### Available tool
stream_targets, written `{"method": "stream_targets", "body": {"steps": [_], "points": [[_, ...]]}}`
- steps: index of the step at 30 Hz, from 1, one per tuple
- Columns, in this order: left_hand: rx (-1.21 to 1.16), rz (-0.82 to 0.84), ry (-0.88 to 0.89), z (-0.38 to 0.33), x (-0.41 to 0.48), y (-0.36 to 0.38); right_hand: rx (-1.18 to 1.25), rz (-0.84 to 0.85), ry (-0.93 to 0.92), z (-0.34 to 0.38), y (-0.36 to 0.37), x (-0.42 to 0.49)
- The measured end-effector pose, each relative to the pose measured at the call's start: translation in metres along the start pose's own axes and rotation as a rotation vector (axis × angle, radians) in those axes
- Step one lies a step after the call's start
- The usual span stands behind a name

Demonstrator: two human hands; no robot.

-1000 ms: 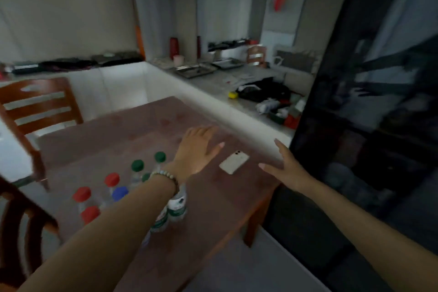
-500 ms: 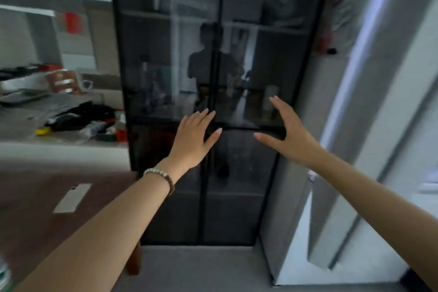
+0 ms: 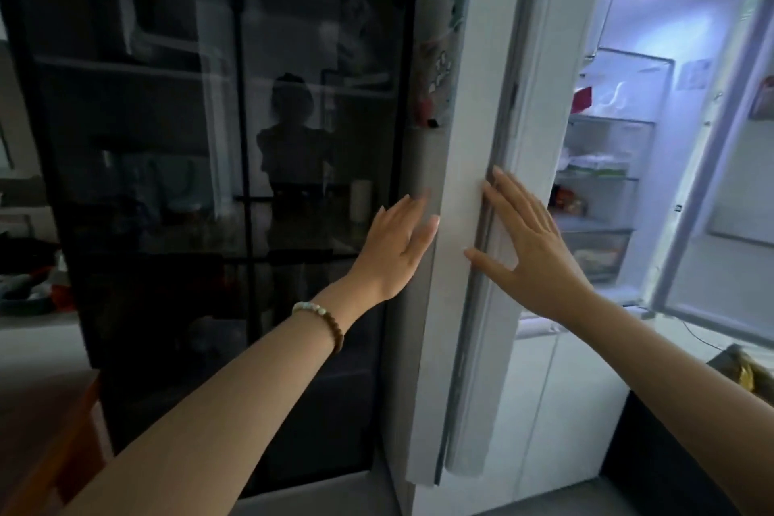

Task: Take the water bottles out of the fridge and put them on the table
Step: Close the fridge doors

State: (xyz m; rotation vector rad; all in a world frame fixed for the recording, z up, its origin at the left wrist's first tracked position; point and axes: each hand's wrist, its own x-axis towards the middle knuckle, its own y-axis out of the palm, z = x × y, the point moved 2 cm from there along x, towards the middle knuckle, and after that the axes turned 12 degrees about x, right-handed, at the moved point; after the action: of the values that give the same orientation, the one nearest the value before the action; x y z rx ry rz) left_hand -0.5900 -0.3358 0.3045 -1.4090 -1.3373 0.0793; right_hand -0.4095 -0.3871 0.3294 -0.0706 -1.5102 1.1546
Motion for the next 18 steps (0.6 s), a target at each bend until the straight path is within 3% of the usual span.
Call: {"method": "stream_targets", "body": {"steps": [3, 8, 18], "points": [[-0.007, -0.016, -0.033, -0.007, 0.011, 0.024, -0.089, 0.062, -0.087, -0.021, 0.0, -0.002], [0.037, -0.083, -0.035, -0.013, 0.016, 0.043, -0.103, 0.017, -0.15, -0.045, 0.001, -0.007], [0.034, -0.135, 0.101, -0.097, 0.051, 0.114, 0.026, -0.109, -0.105, -0.144, -0.049, -0.048]]}}
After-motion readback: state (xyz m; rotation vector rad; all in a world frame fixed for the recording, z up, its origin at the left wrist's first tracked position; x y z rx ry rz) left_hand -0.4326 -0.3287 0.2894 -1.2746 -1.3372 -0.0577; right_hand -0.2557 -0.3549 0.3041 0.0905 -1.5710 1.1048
